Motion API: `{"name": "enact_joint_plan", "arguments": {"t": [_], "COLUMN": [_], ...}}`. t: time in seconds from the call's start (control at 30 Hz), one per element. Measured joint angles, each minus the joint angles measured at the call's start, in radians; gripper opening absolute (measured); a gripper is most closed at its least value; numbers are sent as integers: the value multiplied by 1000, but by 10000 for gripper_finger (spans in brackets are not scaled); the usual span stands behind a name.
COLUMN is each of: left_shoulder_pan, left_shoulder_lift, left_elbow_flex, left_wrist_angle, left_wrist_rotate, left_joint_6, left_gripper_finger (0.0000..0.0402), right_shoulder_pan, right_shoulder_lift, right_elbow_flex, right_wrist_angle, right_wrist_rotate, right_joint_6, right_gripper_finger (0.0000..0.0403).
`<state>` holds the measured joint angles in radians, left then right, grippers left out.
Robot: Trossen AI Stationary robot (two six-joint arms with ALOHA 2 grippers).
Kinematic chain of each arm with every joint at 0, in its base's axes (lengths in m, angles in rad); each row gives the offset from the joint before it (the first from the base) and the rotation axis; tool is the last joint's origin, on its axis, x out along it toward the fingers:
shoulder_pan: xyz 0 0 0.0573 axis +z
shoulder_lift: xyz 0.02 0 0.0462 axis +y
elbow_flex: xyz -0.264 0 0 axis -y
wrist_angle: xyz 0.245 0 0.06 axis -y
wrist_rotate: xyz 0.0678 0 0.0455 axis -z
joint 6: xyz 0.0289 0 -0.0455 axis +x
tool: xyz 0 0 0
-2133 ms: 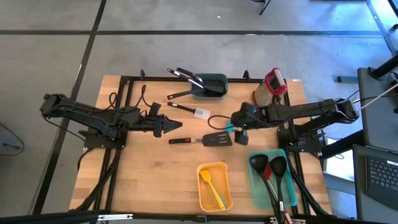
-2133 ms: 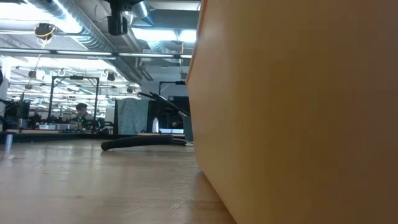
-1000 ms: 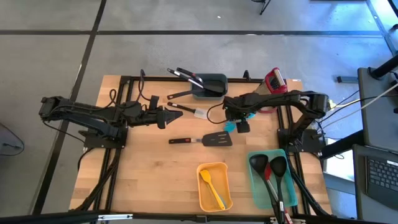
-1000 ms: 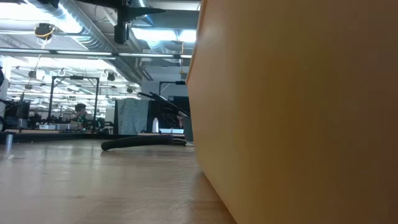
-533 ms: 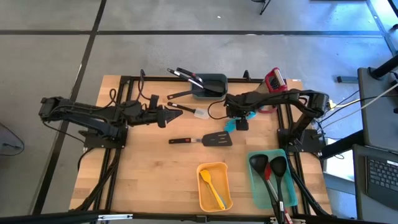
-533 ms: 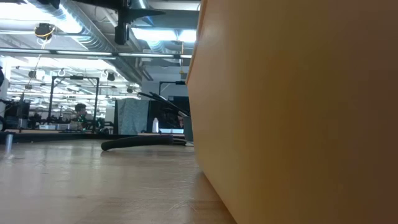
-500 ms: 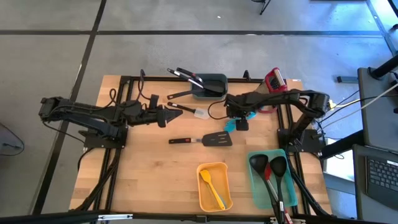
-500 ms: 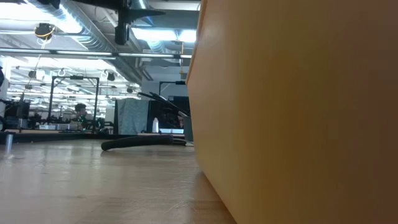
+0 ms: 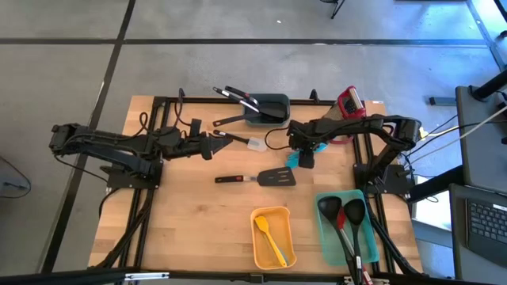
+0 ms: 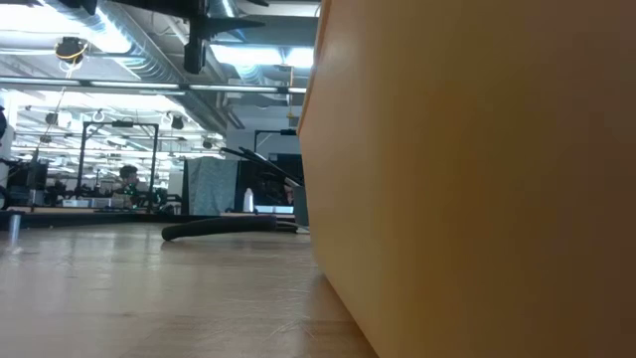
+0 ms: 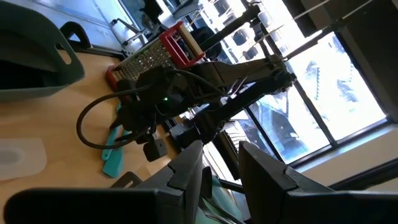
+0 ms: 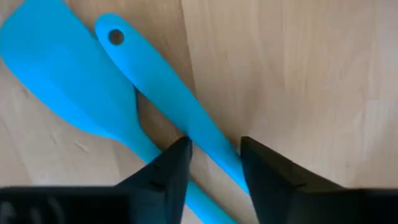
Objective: Pick & Place Kitchen Items
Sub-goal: Put the small blue spatula into the yellow bin
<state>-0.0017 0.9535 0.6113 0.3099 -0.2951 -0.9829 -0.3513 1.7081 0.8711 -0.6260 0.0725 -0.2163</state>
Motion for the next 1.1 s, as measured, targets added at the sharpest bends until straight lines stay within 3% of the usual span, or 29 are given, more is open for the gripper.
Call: {"name": "enact_joint_plan", "arguments": {"t": [0.27, 0.5, 0.7, 1.1], "left_shoulder_pan": [0, 0, 0, 0], "left_shoulder_lift": [0, 0, 0, 0], "left_elbow_flex": [0, 0, 0, 0], "left_wrist_angle": [0, 0, 0, 0], "left_wrist_rotate": [-22, -26, -26, 0], "left_joint_6": [0, 1, 1, -1], "left_gripper_finger": [98, 98, 98, 97], "right_shoulder_pan": [23, 48, 61, 96], "right_shoulder_lift": [1, 14, 17, 13], "right_elbow_flex": [2, 63, 124, 158], "right_wrist_angle": [20, 10, 99, 129], "right_wrist_rotate": [-12, -15, -136, -181], "right_joint_6": [80, 150, 254, 365], "right_gripper_finger": [65, 57, 48, 17]}}
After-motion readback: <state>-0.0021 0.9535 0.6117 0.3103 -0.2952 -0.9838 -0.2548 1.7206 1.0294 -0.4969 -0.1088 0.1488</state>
